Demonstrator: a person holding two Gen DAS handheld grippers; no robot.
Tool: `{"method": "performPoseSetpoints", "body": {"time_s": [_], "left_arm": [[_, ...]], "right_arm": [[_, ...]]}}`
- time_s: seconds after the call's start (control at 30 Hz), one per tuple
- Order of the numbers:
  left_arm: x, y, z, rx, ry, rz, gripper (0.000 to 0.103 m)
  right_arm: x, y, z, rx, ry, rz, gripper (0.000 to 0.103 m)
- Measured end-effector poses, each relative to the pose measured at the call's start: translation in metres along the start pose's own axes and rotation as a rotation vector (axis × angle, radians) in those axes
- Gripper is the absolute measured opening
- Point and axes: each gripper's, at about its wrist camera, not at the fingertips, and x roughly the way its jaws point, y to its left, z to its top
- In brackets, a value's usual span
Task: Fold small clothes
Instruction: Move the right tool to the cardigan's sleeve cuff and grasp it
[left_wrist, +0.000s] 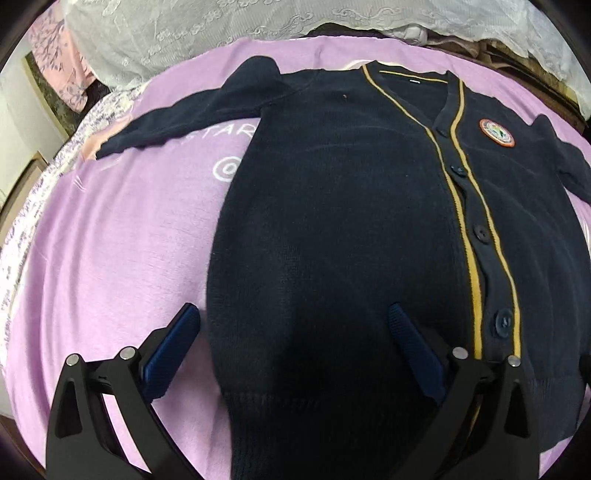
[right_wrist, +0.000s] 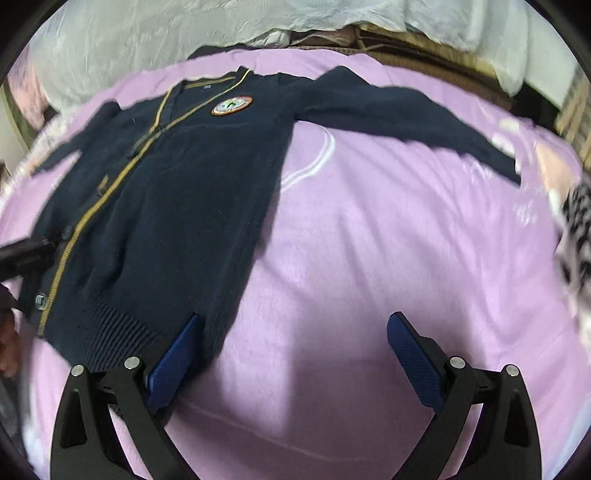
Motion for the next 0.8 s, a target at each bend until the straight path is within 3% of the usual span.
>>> {"method": "performPoseSetpoints", "body": {"time_s": [0.1,0.2,0.3,0.33,0.43,0.53,0.63,0.8], "left_arm": [[-0.020,0.003,0.004,-0.014,-0.048,-0.020,0.099],[-0.042,-0.005,0.014,0.013,-0.081,-0.072,0.099],[-0.059,-0.026,0.030,0.070,-0.120,-0.088,0.099],[-0.066,-0.036,0.038,0.091,-0.142,-0.086,0.099],[-0.074,-0.066,0.067,0.126,-0.193,-0.082,0.099],[-0.072,-0.100,0.100,0.131,-0.187,-0.132,0.099],[-0.058,-0.132,0.128,0.110,-0.173,-0.164,0.099],[-0.014,-0.183,0.161,0.059,-0.094,-0.168,0.099]], "right_arm": [[0.003,-0.012,-0.007,0.037,-0.041,0.076,0.100],[0.001,-0.010,-0.018,0.049,-0.107,0.074,0.100],[-0.001,-0.021,-0.003,0.080,-0.065,0.136,0.099],[-0.008,-0.040,0.009,0.181,-0.108,0.184,0.099],[-0.019,-0.090,0.047,0.420,-0.193,0.221,0.098],[-0.005,-0.130,0.077,0.579,-0.202,0.213,0.092],[0.014,-0.161,0.086,0.715,-0.219,0.153,0.084],[0.041,-0.207,0.078,0.955,-0.217,0.193,0.070]]}}
